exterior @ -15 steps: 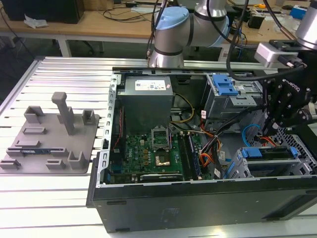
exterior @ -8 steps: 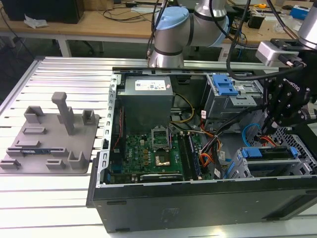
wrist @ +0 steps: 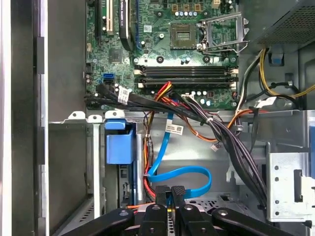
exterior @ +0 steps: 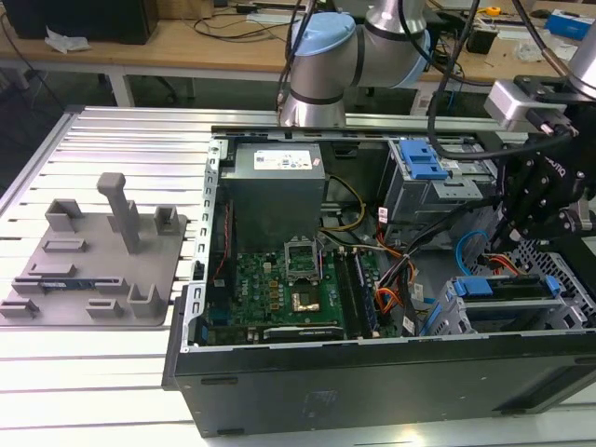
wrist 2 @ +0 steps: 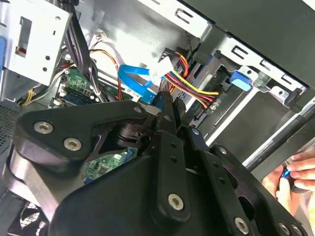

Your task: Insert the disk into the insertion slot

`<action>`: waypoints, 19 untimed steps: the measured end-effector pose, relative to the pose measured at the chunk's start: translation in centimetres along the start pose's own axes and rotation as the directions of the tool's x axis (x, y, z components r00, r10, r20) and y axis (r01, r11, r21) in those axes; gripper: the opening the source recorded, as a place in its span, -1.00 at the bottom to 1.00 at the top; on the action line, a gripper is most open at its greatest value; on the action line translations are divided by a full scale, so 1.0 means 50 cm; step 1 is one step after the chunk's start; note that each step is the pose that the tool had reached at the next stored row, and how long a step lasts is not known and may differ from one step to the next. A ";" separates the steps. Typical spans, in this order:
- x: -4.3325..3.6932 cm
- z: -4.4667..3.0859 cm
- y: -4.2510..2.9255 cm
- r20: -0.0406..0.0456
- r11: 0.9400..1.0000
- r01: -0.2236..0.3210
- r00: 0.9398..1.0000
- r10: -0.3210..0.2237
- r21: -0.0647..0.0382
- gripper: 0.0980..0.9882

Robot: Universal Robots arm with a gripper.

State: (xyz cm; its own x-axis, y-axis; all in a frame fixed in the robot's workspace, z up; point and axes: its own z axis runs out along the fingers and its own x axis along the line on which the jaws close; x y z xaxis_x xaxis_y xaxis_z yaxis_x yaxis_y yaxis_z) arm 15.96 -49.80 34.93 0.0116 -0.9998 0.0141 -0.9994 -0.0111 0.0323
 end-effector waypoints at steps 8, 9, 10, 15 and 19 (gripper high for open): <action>0.026 0.001 0.010 0.006 1.000 0.009 1.000 -0.009 0.014 -0.86; 0.026 0.001 0.011 0.004 1.000 0.009 1.000 -0.009 0.018 -0.86; 0.026 0.001 0.011 -0.001 1.000 0.009 1.000 -0.009 0.022 -0.86; 0.021 0.001 0.011 -0.051 1.000 0.009 0.999 -0.008 0.023 -0.86; 0.021 0.001 0.011 -0.051 1.000 0.009 0.999 -0.008 0.023 -0.86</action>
State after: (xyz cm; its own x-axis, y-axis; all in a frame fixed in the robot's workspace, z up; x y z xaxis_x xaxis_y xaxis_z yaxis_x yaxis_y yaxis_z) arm 15.40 -50.86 34.93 0.0209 -0.9977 0.0649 -0.9997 -0.0203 0.0097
